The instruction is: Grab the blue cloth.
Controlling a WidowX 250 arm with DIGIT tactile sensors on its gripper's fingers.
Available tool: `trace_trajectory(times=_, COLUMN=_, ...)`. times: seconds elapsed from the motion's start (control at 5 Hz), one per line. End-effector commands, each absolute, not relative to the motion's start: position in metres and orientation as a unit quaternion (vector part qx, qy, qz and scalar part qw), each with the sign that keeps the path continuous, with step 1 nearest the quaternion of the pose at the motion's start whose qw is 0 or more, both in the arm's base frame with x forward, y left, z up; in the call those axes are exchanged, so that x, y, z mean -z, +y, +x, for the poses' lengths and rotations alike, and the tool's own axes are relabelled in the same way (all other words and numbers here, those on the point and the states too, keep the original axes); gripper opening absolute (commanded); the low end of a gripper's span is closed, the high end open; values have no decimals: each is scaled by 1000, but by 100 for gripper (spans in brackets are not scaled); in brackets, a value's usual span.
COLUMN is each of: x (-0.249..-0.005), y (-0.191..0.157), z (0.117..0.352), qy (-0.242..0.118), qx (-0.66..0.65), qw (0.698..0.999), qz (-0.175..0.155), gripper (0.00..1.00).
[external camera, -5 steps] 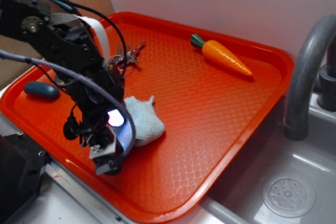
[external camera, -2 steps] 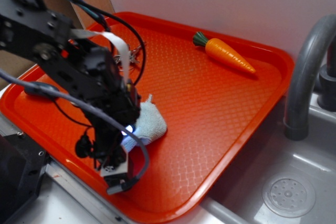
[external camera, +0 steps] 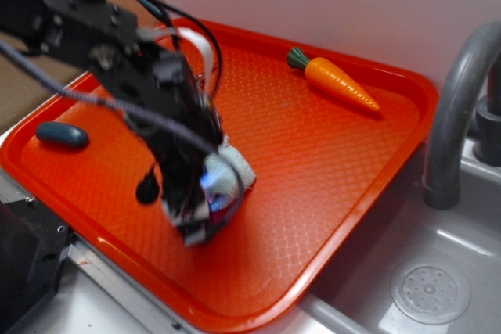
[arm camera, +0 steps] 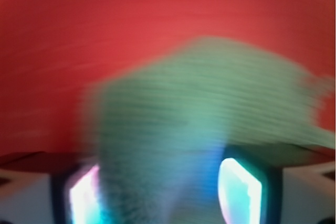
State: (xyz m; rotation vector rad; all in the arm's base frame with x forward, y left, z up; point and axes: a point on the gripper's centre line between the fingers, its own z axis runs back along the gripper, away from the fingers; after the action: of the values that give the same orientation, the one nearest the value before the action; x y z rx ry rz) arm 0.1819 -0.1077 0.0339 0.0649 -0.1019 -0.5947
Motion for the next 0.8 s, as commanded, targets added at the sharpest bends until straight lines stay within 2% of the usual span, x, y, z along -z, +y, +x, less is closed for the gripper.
trace_trajectory(times=0.0, x=-71, y=-75, z=194, qy=-96, qx=215, qw=972, qz=20, gripper=0)
trace_trajectory(times=0.2, x=-84, y=-69, z=194, qy=-103, qx=203, qw=974, qz=-14, gripper=0)
trace_trajectory(times=0.4, x=-72, y=-74, z=192, qy=-89, qx=216, qw=972, qz=3, gripper=0)
trace_trajectory(times=0.6, x=-97, y=-70, z=191, qy=-70, qx=170, qw=983, qz=-1, gripper=0)
